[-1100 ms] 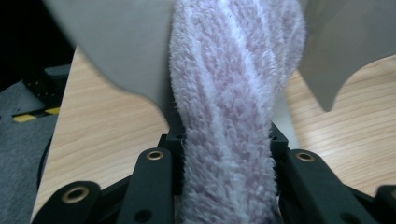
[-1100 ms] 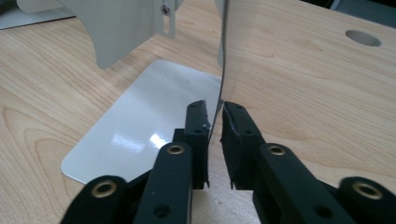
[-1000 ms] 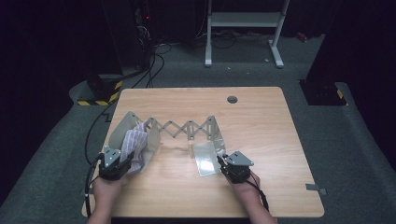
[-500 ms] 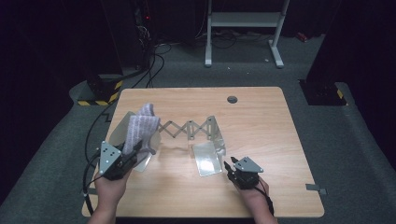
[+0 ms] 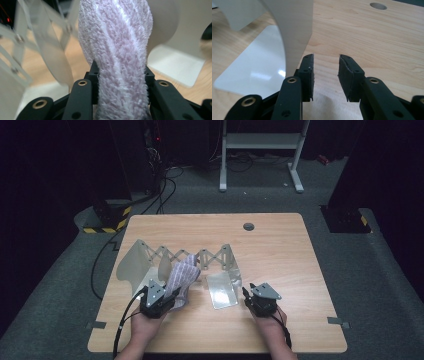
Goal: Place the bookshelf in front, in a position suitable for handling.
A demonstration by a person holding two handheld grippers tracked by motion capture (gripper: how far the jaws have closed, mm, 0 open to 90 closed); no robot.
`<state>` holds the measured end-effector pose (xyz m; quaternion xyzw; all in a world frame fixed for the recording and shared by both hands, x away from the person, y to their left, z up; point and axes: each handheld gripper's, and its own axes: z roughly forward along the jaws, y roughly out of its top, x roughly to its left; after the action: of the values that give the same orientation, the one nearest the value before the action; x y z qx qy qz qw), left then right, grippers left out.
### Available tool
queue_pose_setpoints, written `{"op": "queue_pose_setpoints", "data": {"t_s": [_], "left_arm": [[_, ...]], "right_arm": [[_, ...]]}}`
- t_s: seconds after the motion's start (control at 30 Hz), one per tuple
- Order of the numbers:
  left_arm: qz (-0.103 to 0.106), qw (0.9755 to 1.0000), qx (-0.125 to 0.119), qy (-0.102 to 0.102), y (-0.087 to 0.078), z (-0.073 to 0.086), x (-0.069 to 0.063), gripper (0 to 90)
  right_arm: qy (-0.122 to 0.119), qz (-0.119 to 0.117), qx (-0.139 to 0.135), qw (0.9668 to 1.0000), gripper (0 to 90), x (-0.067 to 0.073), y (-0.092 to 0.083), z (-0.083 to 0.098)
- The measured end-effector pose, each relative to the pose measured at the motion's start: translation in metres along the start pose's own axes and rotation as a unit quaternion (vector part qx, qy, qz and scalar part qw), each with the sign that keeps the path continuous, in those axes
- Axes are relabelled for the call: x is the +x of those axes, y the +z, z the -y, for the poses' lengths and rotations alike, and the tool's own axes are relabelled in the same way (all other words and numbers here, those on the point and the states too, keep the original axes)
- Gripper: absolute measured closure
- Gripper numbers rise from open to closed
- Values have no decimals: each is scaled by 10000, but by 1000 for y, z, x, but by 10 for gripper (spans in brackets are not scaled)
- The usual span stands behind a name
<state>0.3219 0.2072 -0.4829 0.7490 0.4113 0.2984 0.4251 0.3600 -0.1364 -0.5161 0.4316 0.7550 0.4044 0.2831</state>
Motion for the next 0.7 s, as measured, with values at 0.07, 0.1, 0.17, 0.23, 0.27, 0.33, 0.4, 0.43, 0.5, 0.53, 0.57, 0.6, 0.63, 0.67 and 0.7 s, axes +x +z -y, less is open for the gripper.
{"op": "queue_pose_setpoints", "data": {"t_s": [0.07, 0.1, 0.17, 0.23, 0.27, 0.33, 0.4, 0.43, 0.5, 0.53, 0.57, 0.6, 0.63, 0.67, 0.7], "left_arm": [[-84, 9999, 123, 5, 3, 6, 2, 649], [-84, 9999, 123, 5, 3, 6, 2, 649], [-163, 9997, 157, -58, 2, 10, 6, 649], [-281, 9994, 150, -142, 1, 12, 12, 648], [-342, 9990, 133, -266, -1, 14, 19, 649], [-389, 9986, 130, -324, -3, 16, 25, 649], [-422, 9985, 131, -311, -3, 16, 26, 649], [-444, 9985, 130, -299, -3, 16, 27, 649], [-477, 9984, 130, -279, -3, 16, 27, 649], [-506, 9983, 130, -268, -3, 16, 27, 649], [-547, 9980, 134, -281, -3, 17, 30, 649], [-592, 9977, 126, -294, -3, 17, 31, 649], [-592, 9977, 126, -294, -3, 17, 31, 649], [-633, 9973, 113, -355, -4, 17, 34, 650], [-633, 9973, 113, -355, -4, 17, 34, 650]], "right_arm": [[44, -62, -8, 10000, 654, 0, 5, -3], [44, -62, -8, 10000, 654, 0, 5, -3], [-14, -146, 1, 9999, 652, 3, 9, -5], [-92, -222, -4, 9997, 652, 7, 11, -7], [-145, -331, -10, 9993, 647, 11, 12, -8], [-217, -431, -19, 9988, 648, 15, 11, -8], [-304, -535, -30, 9981, 647, 20, 10, -8], [-351, -583, -39, 9977, 647, 23, 10, -8], [-393, -617, -43, 9973, 646, 24, 10, -8], [-408, -643, -45, 9971, 646, 26, 10, -8], [-474, -702, -35, 9964, 640, 30, 10, -8], [-508, -720, -43, 9961, 635, 31, 10, -8], [-508, -720, -43, 9961, 635, 31, 10, -8], [-608, -721, -55, 9955, 622, 33, 8, -8], [-618, -724, -62, 9954, 619, 33, 8, -7]]}}
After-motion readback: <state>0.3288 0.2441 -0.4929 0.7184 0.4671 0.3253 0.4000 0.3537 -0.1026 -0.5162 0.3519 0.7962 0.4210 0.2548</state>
